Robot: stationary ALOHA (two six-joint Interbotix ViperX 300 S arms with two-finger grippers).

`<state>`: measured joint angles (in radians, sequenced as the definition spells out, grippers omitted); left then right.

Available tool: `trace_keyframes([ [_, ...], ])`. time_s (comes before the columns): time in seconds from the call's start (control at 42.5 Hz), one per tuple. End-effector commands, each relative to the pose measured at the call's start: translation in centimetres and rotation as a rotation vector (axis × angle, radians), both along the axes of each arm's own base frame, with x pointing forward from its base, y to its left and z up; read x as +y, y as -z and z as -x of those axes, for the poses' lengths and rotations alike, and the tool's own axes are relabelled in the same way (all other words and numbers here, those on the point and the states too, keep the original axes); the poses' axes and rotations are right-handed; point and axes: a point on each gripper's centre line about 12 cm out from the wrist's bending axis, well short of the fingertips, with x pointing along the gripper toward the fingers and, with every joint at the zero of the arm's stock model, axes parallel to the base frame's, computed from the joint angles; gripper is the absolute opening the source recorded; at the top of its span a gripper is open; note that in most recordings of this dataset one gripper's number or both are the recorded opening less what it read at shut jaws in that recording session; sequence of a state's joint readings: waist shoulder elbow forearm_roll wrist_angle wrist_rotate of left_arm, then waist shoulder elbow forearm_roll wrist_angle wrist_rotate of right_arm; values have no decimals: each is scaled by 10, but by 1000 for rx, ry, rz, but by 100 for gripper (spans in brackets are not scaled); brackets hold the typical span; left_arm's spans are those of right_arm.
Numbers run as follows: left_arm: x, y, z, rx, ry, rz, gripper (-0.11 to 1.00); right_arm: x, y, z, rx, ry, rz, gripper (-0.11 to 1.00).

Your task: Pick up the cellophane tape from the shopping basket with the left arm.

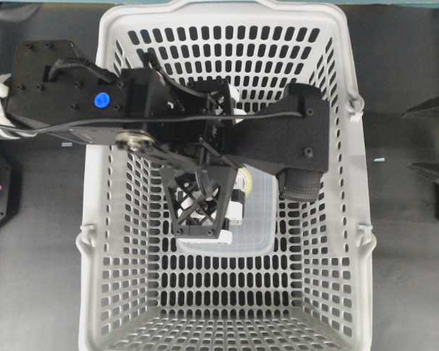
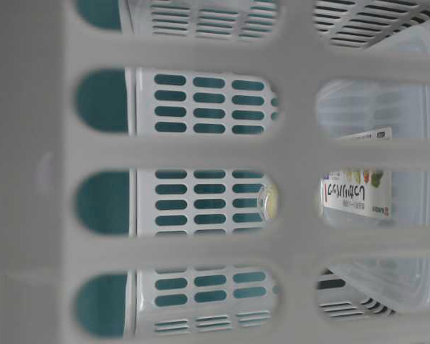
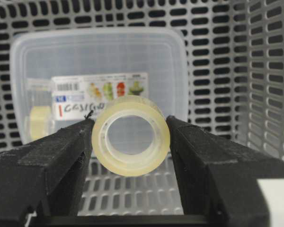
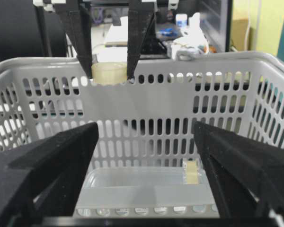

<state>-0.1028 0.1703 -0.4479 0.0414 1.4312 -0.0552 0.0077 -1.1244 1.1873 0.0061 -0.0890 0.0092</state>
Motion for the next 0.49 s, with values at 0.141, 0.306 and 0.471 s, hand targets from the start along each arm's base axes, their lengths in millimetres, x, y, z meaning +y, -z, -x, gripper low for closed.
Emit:
trace_keyframes([
  [0.141, 3, -12, 2, -35, -5, 1, 52, 0, -3, -1, -11, 0, 0, 79],
  [0.306, 3, -12, 2, -34, -5, 0, 51, 0, -3, -1, -11, 0, -3, 79],
  [0.471, 5, -12, 2, -34, -11, 0, 52, 0, -3, -1, -11, -1, -3, 79],
])
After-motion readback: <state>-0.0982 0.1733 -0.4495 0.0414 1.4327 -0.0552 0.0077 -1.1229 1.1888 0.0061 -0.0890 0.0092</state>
